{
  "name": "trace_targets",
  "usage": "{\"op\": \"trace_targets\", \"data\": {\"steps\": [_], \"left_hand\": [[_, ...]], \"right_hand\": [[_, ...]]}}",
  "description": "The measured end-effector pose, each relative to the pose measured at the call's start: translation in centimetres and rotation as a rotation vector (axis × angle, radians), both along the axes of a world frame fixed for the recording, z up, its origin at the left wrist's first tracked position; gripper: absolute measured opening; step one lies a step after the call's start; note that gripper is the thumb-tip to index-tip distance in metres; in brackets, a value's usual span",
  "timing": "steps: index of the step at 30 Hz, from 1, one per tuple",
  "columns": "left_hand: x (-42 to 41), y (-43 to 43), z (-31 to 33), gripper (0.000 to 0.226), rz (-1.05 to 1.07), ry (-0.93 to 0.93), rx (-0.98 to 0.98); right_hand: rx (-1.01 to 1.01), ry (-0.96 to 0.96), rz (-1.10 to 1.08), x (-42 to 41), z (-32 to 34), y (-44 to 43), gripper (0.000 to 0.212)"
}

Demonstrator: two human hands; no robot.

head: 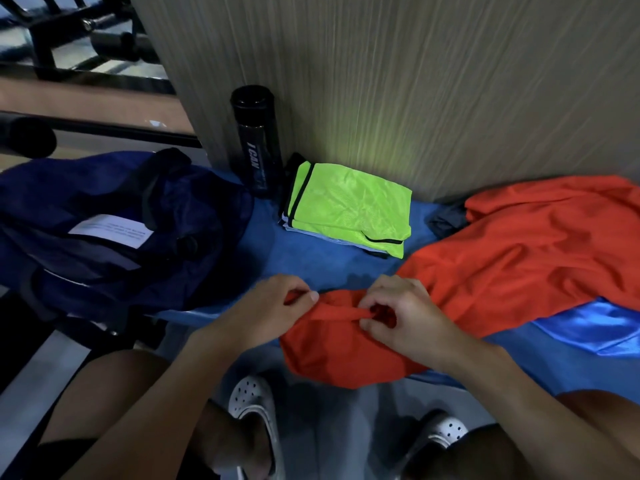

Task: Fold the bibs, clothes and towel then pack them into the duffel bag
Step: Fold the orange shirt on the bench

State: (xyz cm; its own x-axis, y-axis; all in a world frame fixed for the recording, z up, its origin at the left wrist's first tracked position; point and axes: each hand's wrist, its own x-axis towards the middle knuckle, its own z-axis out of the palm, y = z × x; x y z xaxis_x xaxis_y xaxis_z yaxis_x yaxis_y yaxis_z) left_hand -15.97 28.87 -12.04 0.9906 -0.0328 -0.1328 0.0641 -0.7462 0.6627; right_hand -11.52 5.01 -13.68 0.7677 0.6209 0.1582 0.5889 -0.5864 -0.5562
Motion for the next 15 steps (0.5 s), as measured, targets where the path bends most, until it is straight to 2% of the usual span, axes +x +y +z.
{"op": "trace_targets", "data": {"steps": [3,9,13,15], "left_hand": [[-0.31,-0.06,-0.11,0.018,-0.008,0.031,-0.027],[0.17,0.08,-0.28,0.018,0.038,0.035,-0.115],[0.29,0.3,-0.42,0.017,-0.016,0.101,-0.086],[0.28,0.24,-0.44,0.012,-0.041,0.106,-0.059]], "right_hand": [[0.006,0.015,0.013,-0.31,0.05,-0.04,0.022],[-0.036,0.011,0.021,-0.76,0.29,-0.11,0.014],[-0.072,0.009,0.042,-0.64,0.28,-0.08,0.029],[-0.1,-0.029,0.061,-0.56,0.12,0.05,0.021]]}}
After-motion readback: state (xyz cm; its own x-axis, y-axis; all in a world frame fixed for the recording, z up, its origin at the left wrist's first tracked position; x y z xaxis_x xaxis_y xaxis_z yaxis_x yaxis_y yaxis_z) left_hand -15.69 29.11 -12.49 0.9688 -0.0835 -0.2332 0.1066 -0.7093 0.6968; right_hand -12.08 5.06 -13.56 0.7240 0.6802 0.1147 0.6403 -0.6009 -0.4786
